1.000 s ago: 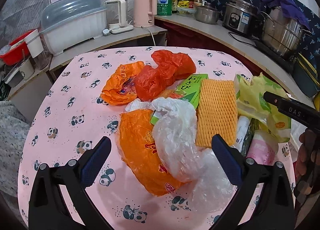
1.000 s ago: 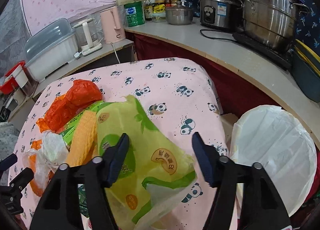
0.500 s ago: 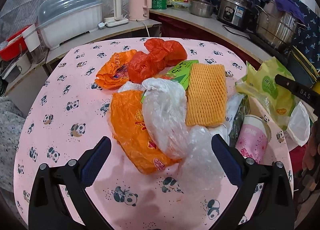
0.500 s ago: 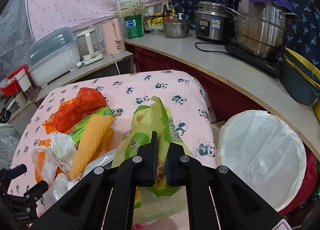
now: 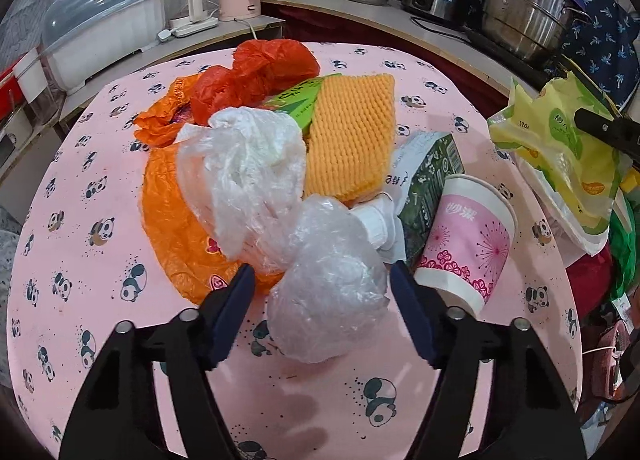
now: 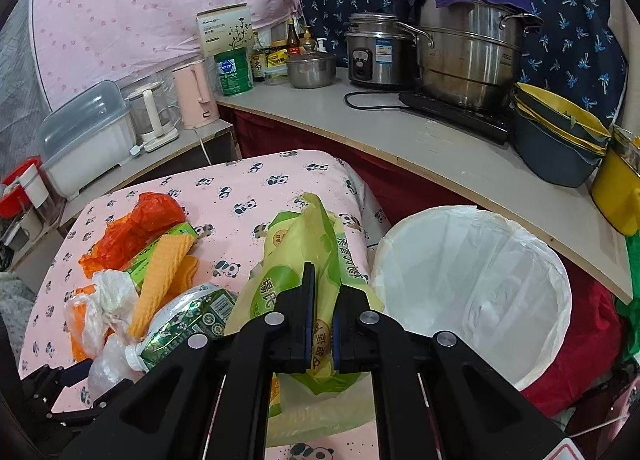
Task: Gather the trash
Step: 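Grasp the yellow-green snack bag with the right gripper while the left grasps clear plastic bag, then carry both bags over the wastebasket with both grippers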
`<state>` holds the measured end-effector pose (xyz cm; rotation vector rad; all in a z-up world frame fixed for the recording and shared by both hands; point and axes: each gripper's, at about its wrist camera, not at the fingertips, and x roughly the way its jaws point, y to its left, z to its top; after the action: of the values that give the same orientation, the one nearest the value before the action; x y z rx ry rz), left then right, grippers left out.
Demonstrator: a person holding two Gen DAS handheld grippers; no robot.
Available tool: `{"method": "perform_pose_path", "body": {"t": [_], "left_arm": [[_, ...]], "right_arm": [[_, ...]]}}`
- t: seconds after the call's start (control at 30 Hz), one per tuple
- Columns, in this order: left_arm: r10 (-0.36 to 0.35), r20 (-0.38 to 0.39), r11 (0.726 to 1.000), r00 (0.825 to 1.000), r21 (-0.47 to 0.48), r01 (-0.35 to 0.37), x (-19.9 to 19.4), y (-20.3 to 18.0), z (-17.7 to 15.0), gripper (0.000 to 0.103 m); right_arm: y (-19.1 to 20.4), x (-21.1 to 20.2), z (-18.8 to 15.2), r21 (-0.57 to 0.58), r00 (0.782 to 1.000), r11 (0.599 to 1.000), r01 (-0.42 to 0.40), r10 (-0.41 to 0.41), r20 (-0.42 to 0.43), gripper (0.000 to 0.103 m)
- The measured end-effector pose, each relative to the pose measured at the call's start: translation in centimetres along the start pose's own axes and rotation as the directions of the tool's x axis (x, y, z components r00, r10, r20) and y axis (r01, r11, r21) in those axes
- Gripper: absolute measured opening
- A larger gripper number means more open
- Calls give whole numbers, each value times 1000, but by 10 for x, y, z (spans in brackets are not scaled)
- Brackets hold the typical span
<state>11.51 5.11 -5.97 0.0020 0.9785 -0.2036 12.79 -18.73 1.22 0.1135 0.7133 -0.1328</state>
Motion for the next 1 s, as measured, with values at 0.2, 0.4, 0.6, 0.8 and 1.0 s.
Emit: {"method": "perform_pose_path", "body": {"t": [0.2, 0.4, 0.6, 0.8, 1.0], "left_arm": [[-18, -6, 1000, 1000, -3, 18, -1, -3, 0, 32], [-30, 49, 1000, 998, 3, 30, -26, -9, 3, 30], [-64, 115, 998, 991, 37, 60, -53, -30, 13, 29], [-129, 150, 988, 980, 102, 115, -68, -66, 26, 29], [-208, 160, 964, 965, 203, 174, -65, -122, 43, 30]], "right_arm": [[-9, -4, -6, 10, 1000, 1000, 18, -18, 2, 7], [-21, -13, -5, 36, 999, 999, 29, -30, 22, 7], [-42, -30, -4, 75, 997, 996, 50, -55, 55, 7], [-69, -42, -7, 116, 994, 990, 81, -89, 70, 7], [-100, -49, -16, 163, 988, 978, 127, -140, 69, 7]]}}
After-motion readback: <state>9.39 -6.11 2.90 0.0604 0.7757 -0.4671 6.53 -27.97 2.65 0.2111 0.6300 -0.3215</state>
